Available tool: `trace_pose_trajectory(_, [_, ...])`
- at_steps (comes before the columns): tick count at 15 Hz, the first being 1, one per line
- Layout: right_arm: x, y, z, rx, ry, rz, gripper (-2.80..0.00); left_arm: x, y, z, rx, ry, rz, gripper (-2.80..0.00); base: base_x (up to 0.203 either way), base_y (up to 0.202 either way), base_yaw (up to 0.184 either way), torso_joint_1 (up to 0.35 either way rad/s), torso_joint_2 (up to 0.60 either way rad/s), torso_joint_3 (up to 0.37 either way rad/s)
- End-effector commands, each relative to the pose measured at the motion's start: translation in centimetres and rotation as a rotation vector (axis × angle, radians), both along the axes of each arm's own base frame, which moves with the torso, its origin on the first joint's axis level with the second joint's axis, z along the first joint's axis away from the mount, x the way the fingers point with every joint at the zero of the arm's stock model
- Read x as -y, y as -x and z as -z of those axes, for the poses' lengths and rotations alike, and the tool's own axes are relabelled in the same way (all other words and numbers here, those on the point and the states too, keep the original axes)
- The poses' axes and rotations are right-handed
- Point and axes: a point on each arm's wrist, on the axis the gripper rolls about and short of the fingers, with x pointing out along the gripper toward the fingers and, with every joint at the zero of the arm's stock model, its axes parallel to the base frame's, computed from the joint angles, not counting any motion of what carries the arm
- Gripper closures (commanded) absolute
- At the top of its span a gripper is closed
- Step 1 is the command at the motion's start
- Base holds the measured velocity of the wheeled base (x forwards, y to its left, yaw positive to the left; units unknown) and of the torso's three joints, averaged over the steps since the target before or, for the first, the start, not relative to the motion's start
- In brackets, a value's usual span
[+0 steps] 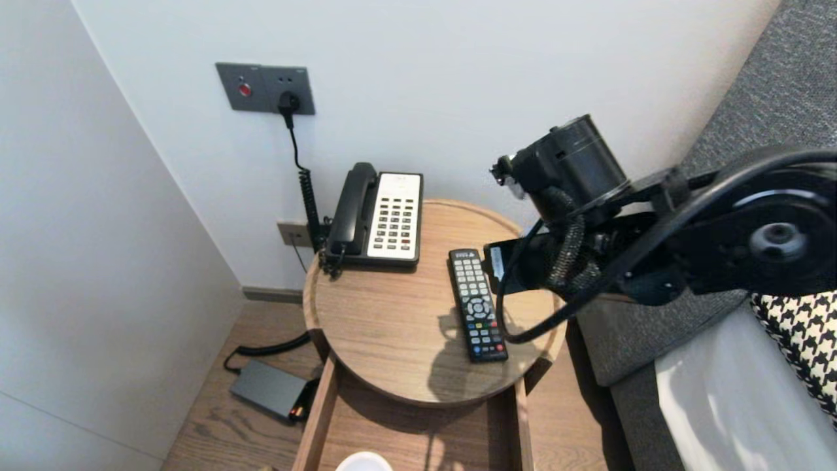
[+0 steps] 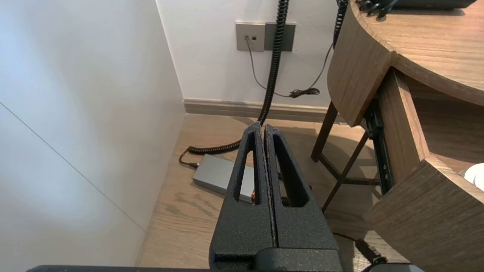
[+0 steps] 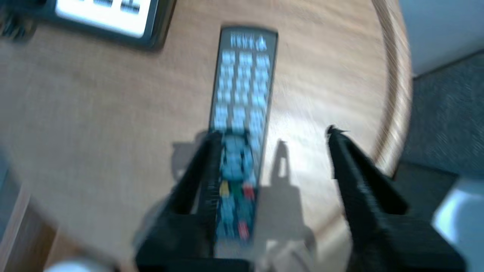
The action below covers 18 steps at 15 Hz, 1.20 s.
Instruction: Take the remote control out of the drawer one by one and place them on the table
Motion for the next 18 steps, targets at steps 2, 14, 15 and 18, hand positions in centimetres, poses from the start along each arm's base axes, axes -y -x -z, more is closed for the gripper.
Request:
trace_pose_trajectory(2, [1.8,4.0,-1.8,-0.1,-0.049,-0.067,0.0,0.0,-0.1,0.2,-0.008,0.0,-0.001,0.0,0.0,0.0,0.0,0.0,0.0,0.0])
trace_pose_trajectory(14, [0.3,13.8,4.8,-0.549,0.106,-0.459,0.0,0.0,-0.1,0.3,-0.011,0.0,0.0,0.0,0.0,0.0,0.0,0.0,0.0,0.0])
trace_pose_trajectory(15, [-0.5,13.6,5.3,-0.56,0.123,-0.456,0.0,0.0,-0.1,0.3,-0.01,0.0,-0.001,0.0,0.0,0.0,0.0,0.0,0.0,0.0])
trace_pose_trajectory(18, [-2.8,13.3,5.5,-0.559,0.131,-0.475,-2.8,0.0,-0.1,0.3,-0.009,0.0,0.0,0.0,0.0,0.0,0.0,0.0,0.0,0.0])
